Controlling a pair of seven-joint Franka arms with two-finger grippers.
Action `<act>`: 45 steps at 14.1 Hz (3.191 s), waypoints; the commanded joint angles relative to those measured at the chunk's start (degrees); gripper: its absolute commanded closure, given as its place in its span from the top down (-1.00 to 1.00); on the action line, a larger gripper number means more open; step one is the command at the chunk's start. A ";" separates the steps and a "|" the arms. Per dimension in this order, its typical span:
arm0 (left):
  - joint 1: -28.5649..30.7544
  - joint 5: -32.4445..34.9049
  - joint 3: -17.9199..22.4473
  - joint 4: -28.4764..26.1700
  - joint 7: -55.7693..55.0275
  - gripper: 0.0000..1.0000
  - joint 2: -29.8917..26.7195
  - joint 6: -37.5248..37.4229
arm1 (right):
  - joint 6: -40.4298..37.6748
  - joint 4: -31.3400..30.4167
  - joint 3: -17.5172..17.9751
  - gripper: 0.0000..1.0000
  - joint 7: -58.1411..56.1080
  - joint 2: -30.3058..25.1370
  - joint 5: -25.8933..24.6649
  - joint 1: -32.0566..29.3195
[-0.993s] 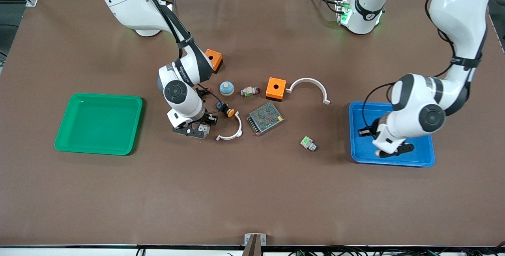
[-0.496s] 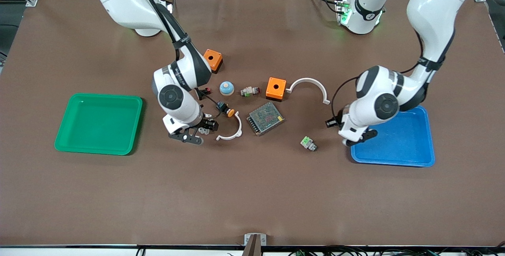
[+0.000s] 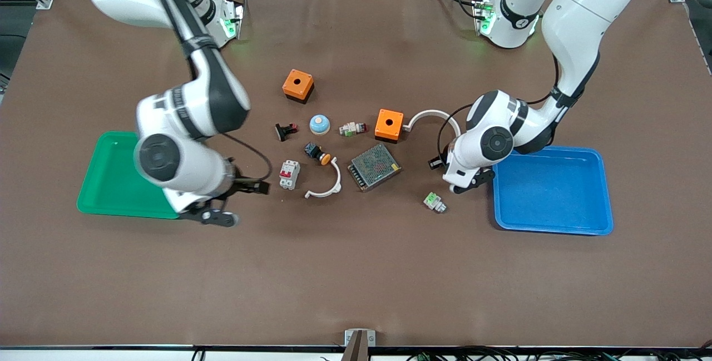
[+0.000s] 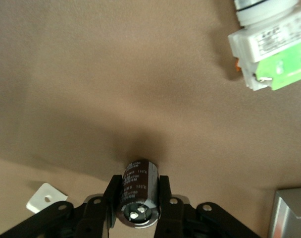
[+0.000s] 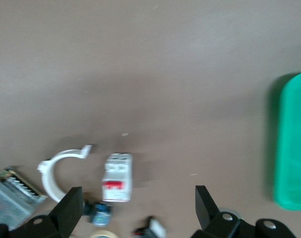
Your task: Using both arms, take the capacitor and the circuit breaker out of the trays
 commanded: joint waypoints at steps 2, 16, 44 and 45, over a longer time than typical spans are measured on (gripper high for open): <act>0.52 -0.11 0.09 0.81 -0.28 1.00 -0.56 0.48 | -7.33 -2.25 0.94 1.00 -9.46 -5.34 -4.70 -6.92; 12.82 8.86 0.09 34.65 12.95 1.00 -14.87 -37.39 | -13.50 -0.50 1.03 1.00 -22.75 -14.23 -7.88 -19.67; 0.43 -6.09 22.06 22.96 44.90 1.00 -39.32 -47.07 | -9.63 -23.18 0.94 1.00 -23.98 -38.83 -7.00 -20.38; 0.52 -6.09 22.24 23.05 44.98 1.00 -39.41 -47.42 | -9.45 -23.09 0.94 1.00 -23.98 -38.75 -7.00 -20.55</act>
